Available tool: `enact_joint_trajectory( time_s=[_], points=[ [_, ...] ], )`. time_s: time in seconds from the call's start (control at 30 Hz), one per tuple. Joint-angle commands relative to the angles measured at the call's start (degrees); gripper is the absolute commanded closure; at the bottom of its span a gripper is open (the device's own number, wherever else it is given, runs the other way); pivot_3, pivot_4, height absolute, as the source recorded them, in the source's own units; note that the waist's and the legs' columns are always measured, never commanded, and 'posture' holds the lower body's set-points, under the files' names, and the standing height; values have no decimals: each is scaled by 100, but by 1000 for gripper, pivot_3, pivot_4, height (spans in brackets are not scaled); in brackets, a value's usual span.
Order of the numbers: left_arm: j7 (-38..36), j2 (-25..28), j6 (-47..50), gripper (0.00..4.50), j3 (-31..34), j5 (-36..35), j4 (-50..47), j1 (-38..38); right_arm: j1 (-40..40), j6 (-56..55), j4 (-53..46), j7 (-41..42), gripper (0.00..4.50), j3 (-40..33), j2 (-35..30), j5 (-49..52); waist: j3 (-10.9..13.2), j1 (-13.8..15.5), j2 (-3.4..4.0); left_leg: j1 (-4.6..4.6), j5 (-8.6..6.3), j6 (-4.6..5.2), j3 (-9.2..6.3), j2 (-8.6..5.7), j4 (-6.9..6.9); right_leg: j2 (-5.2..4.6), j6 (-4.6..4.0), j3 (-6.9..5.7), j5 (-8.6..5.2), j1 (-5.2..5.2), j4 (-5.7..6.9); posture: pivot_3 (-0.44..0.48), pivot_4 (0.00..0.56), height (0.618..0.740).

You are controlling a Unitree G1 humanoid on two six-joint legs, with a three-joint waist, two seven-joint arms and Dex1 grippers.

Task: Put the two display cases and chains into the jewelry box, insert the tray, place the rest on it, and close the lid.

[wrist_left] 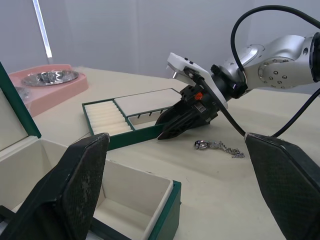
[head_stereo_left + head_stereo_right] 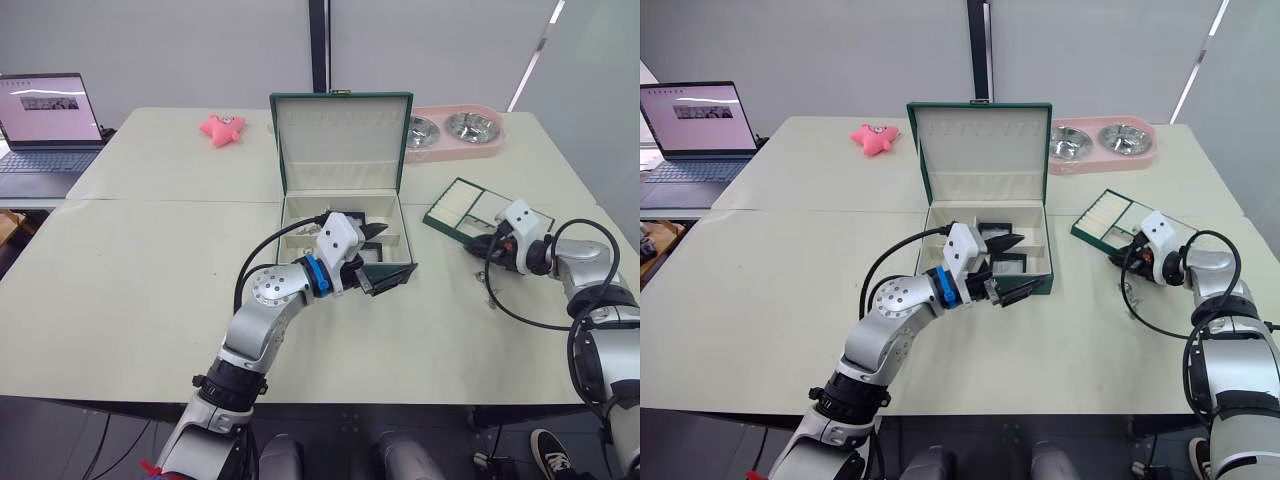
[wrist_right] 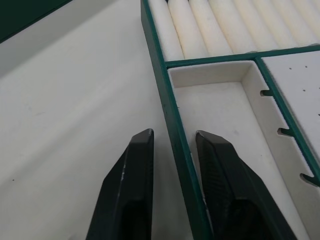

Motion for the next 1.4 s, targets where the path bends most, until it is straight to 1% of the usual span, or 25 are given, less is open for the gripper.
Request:
enact_joint_trajectory(
  time_s=[0.03,0.1,0.53,0.7,0.77,0.9,1.0,1.17,1.3,1.4],
  points=[
    [36,-55,-117,0,40,-9,-129,-79,-168,-84,10,-22,4082,-134,-58,-9,0,0,0,0,0,0,0,0,0,0,0,0,0,0,0,0,150,740],
    [39,-77,-123,0,39,-9,-112,-91,-174,-92,11,-31,4486,-148,-65,-8,0,1,0,0,0,0,0,0,0,0,0,0,0,0,0,0,150,740],
    [47,-135,-140,0,104,-42,-62,-125,-167,-92,-152,110,4486,-248,-222,57,0,1,0,0,0,0,0,0,0,0,0,0,0,0,0,0,150,740],
    [10,-50,-161,0,204,-114,-177,-41,-100,-13,-515,386,4486,-227,-386,91,0,1,0,-1,0,0,1,-1,0,0,0,0,0,0,-1,0,150,740],
    [-30,28,-187,0,268,-177,-262,49,11,121,-860,580,4486,-243,-479,163,0,-2,0,0,0,0,1,0,-1,0,0,1,0,-1,0,0,150,740],
    [-96,198,-185,0,422,-270,-437,249,537,720,-2112,1002,4486,-348,-696,471,0,8,0,0,0,0,0,2,-1,0,0,-2,0,0,-1,0,150,740],
    [-111,367,-119,0,567,-368,-623,426,1292,1646,-3802,1271,4486,-517,-950,924,0,40,0,-4,0,0,-1,2,-1,-2,0,-3,0,0,-2,0,150,740],
    [-135,642,-67,0,859,-588,-906,875,2469,3221,-6504,1383,4486,-777,-1491,1609,-2,81,6,-8,-1,1,-3,0,-1,-5,0,-4,0,-2,-2,0,150,740],
    [-148,899,-45,0,1118,-736,-1134,1265,2877,4022,-7803,1265,4486,-873,-1732,2054,-2,79,7,0,-7,12,-5,4,-2,1,0,-2,0,0,1,0,150,740],
    [-128,1081,-75,0,1347,-809,-1271,1536,2874,4423,-8388,1155,4486,-873,-1731,2367,-2,84,7,1,-13,23,-11,5,-1,4,0,-4,0,1,3,0,150,740]
  ],
)
